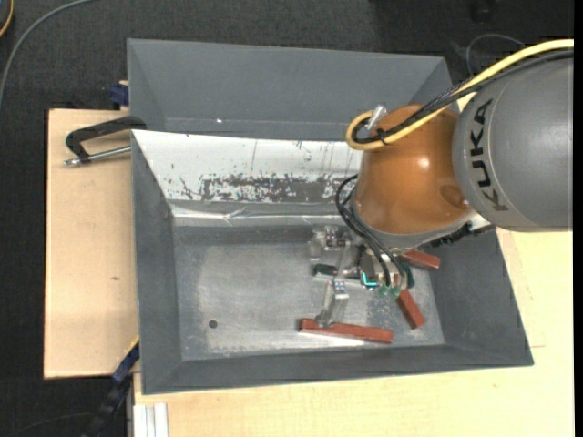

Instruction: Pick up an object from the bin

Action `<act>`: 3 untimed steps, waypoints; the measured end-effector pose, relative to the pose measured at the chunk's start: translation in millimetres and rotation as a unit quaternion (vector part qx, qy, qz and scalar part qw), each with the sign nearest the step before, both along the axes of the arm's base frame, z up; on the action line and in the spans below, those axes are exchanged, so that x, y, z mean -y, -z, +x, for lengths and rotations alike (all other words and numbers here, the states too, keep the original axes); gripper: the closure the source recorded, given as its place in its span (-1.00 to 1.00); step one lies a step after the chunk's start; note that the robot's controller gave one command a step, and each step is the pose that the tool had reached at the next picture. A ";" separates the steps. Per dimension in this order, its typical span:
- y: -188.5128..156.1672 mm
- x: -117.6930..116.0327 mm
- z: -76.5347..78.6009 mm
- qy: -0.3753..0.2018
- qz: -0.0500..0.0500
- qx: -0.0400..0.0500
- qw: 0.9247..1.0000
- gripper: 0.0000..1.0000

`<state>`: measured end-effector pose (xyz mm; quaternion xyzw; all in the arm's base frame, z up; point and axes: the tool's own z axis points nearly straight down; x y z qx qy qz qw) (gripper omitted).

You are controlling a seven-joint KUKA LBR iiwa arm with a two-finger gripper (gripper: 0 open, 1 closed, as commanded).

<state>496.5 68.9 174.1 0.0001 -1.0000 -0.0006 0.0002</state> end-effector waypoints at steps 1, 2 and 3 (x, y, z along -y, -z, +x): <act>103.6 56.9 49.5 0.067 0.000 0.000 0.998 -1.00; 71.7 90.6 59.4 0.103 0.000 0.004 0.995 -1.00; 73.2 79.9 68.2 0.179 0.000 0.003 0.984 -1.00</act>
Offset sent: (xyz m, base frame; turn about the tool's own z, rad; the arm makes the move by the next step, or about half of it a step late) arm 0.0491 -0.0574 -0.1041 0.1338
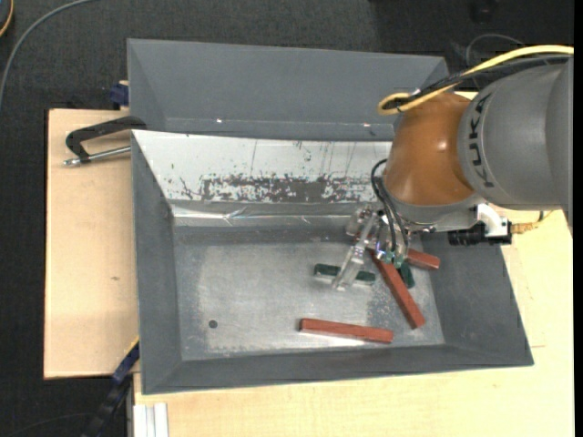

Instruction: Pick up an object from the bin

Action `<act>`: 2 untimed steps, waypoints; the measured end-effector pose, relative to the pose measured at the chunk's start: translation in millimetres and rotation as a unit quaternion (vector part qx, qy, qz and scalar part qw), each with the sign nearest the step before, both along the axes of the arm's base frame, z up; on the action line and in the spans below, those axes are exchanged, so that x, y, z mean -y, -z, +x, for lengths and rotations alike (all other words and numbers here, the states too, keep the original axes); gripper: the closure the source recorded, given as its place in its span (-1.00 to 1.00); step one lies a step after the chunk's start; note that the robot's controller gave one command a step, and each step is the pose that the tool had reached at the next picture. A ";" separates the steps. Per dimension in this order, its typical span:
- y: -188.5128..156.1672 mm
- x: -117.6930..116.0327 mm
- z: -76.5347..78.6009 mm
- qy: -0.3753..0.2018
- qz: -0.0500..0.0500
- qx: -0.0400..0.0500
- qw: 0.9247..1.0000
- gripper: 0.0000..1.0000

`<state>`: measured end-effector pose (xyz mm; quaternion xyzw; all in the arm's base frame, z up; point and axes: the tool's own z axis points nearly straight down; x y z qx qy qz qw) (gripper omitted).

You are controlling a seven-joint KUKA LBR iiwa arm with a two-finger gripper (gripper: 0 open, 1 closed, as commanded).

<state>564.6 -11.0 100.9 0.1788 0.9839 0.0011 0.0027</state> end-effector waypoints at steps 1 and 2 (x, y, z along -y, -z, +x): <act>31.4 -3.8 -1.3 0.204 0.001 -0.004 0.979 -1.00; 30.8 -4.2 -0.8 0.203 0.001 -0.003 0.979 -1.00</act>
Offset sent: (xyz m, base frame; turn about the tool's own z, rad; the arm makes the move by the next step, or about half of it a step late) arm -0.0012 0.0026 -0.0309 0.4116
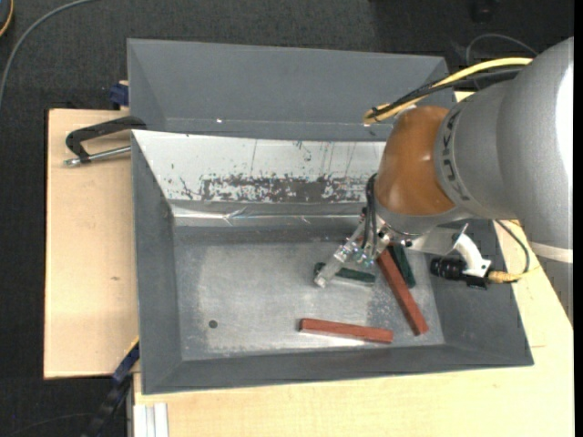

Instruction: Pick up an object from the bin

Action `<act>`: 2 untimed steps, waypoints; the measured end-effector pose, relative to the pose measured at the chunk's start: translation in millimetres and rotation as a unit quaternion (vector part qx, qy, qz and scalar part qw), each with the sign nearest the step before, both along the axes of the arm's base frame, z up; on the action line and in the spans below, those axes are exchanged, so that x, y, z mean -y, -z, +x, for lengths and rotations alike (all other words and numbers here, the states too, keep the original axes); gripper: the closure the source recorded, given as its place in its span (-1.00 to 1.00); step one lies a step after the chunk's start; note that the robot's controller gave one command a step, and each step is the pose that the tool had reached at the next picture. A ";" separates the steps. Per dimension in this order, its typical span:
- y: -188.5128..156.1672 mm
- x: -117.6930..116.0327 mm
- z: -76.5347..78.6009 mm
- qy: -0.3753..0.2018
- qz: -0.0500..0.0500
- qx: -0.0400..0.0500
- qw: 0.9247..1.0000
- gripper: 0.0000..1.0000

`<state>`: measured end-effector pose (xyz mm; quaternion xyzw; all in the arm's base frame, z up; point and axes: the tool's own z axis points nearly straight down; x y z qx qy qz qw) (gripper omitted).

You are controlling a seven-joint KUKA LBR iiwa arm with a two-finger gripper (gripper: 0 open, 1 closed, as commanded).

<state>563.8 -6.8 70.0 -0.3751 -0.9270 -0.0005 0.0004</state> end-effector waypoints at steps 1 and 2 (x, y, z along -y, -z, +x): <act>0.0 -0.2 0.0 0.000 0.000 0.000 1.000 1.00; -120.9 -0.9 2.9 -0.002 0.000 0.007 1.000 1.00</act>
Offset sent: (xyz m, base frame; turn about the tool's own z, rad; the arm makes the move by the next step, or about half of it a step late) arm 0.0000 0.0000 0.0000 0.0000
